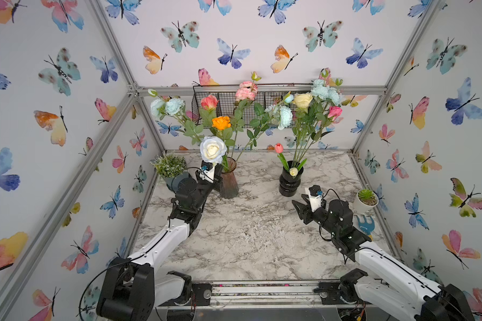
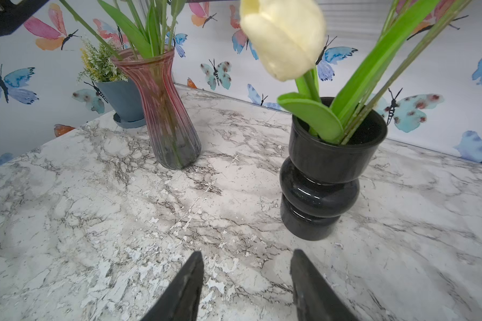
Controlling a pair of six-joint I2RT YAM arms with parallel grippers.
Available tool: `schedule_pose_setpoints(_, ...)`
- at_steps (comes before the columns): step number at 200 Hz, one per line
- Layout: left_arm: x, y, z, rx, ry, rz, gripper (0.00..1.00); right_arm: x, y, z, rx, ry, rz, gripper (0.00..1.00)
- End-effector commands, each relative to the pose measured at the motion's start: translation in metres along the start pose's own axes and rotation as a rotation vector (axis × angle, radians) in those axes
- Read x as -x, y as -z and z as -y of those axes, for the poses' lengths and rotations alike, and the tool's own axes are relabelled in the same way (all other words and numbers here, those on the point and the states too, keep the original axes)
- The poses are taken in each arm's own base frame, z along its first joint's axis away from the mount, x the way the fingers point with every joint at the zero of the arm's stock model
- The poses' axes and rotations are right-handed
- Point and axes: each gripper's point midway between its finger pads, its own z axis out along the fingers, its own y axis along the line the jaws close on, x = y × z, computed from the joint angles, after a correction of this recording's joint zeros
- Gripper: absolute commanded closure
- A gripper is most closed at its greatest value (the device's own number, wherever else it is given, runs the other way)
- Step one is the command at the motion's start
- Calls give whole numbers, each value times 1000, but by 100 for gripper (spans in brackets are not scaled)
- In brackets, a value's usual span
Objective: Pick out blue flowers from the vase
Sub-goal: Pick up the flower from the vase.
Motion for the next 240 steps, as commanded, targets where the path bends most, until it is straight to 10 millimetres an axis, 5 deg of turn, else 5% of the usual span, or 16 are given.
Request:
schedule_pose_setpoints(1, 25, 2, 2, 13, -22, 42, 100, 16, 4, 0, -15, 18, 28, 48)
schedule_pose_setpoints(60, 76, 8, -2, 40, -54, 80, 100, 38, 13, -2, -18, 44, 53, 48)
schedule_pose_setpoints(161, 177, 52, 14, -19, -2, 180, 100, 117, 34, -2, -44, 131, 171, 49)
schedule_pose_setpoints(240, 210, 98, 50, -224, 109, 196, 100, 151, 48, -55, 185, 208, 204, 50)
